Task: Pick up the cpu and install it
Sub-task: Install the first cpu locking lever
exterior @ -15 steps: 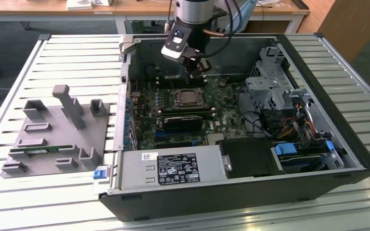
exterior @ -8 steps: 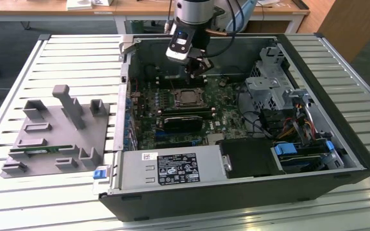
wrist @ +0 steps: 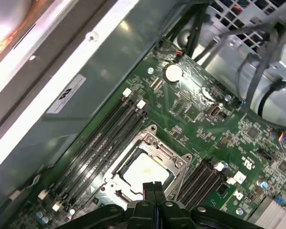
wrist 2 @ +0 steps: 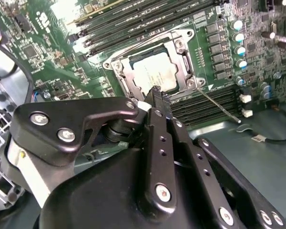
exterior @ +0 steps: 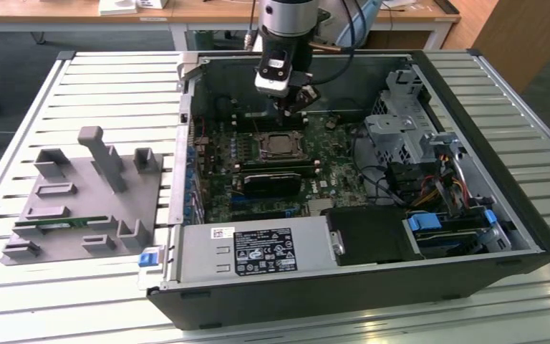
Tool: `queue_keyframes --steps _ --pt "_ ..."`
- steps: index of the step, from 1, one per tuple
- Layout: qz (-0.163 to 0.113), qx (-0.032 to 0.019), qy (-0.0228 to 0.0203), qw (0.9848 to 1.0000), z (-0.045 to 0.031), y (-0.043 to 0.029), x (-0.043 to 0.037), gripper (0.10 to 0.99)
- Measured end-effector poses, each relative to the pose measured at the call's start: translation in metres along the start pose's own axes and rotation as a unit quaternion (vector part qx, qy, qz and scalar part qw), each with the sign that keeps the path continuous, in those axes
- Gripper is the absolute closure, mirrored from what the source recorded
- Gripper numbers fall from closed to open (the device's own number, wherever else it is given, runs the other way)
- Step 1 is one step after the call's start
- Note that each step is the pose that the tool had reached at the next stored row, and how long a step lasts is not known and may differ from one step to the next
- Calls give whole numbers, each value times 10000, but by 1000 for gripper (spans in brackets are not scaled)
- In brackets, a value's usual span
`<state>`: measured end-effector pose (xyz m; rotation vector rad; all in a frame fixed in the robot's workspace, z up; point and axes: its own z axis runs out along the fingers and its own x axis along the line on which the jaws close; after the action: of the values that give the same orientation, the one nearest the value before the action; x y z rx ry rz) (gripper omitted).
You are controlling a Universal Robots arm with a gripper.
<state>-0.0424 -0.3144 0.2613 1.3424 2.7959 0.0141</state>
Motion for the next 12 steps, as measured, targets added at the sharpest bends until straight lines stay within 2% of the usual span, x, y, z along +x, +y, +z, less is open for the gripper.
queue_keyframes --steps 3,6,8,12 --pt "-65 -1 2 10000 -15 0 -1 980" --pt "-88 -3 2 10000 -71 2 -2 980" --pt "-130 -5 4 9999 -81 2 -3 980" --pt "-478 -15 12 9989 -82 2 -3 980"
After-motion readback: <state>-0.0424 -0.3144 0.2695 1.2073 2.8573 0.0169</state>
